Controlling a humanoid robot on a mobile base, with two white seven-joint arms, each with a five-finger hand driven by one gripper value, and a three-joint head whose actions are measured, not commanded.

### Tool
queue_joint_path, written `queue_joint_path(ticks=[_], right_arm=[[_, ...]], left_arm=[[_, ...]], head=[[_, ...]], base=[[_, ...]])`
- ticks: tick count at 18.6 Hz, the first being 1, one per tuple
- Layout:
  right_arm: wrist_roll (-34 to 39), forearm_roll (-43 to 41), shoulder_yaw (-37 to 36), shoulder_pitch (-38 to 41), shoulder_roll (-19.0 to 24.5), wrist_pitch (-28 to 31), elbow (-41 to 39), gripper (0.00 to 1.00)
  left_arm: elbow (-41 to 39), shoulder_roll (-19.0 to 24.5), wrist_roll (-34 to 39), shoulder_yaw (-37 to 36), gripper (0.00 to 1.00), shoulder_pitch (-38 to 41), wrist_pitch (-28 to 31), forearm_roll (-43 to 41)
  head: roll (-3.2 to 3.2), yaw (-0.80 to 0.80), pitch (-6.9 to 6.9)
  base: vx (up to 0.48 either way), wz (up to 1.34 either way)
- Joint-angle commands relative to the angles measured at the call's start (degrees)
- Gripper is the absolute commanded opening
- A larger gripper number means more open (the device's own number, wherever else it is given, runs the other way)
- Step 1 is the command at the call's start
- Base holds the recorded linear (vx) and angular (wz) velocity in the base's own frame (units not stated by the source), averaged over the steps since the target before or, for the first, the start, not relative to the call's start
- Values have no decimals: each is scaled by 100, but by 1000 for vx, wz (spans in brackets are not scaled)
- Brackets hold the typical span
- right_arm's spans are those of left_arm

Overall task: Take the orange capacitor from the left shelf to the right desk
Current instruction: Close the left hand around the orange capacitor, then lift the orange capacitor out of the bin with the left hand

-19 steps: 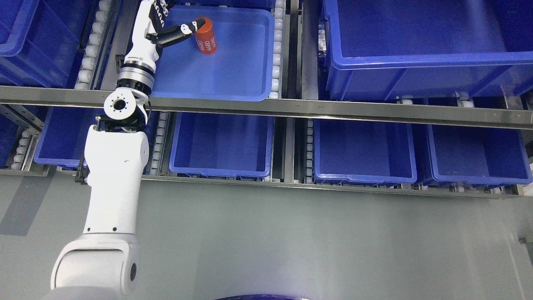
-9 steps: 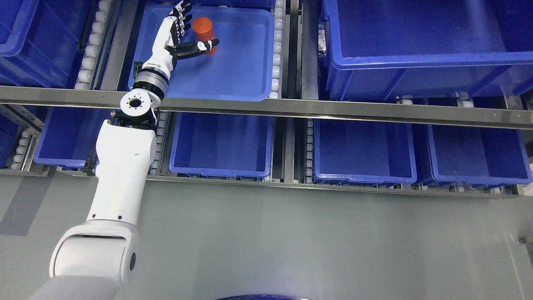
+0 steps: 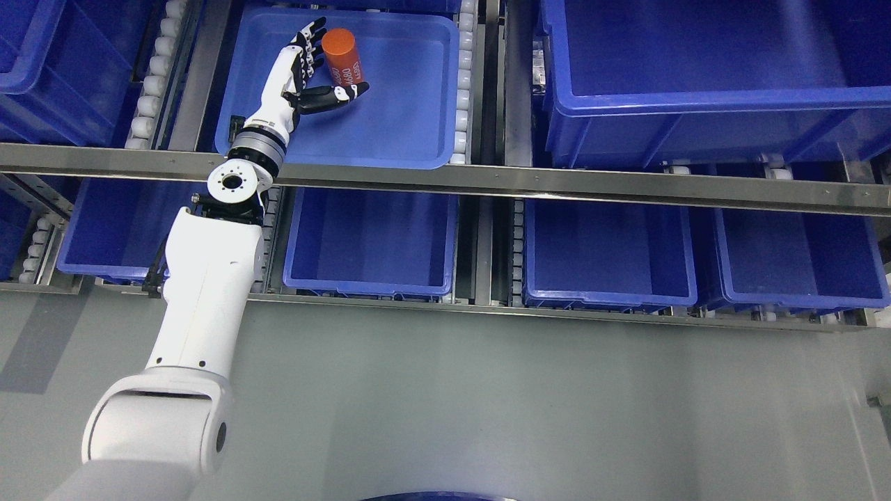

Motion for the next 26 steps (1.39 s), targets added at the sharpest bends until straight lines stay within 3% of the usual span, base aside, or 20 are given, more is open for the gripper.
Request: queue_joint_path(ticks=[1,11,19,21,26], right_arm=[[-3,0,-62,-9,-100,1,-193,100],[-3,0,-62,-9,-100,1,-193,100],[-3,0,-62,-9,-100,1,-193,100],[-3,0,-62,0,-100,1,-193,100],[-3,0,-62,-9,-100,1,-193,100]], left_arm=[[245,-20,1,-14,77,-17,-177,-11],[245,-55,1,399,39,18,-616,-11],[184,-166,1,627,0,71,-1335,15],[18,-166,1,681,0,88,-1547,24],[-1536,-166,-507,654,0,597,-1548,33]], head=[[0,0,0],[0,0,0],[0,0,0],[0,0,0],[0,0,0]], base=[[0,0],[0,0],[0,0],[0,0],[0,0]])
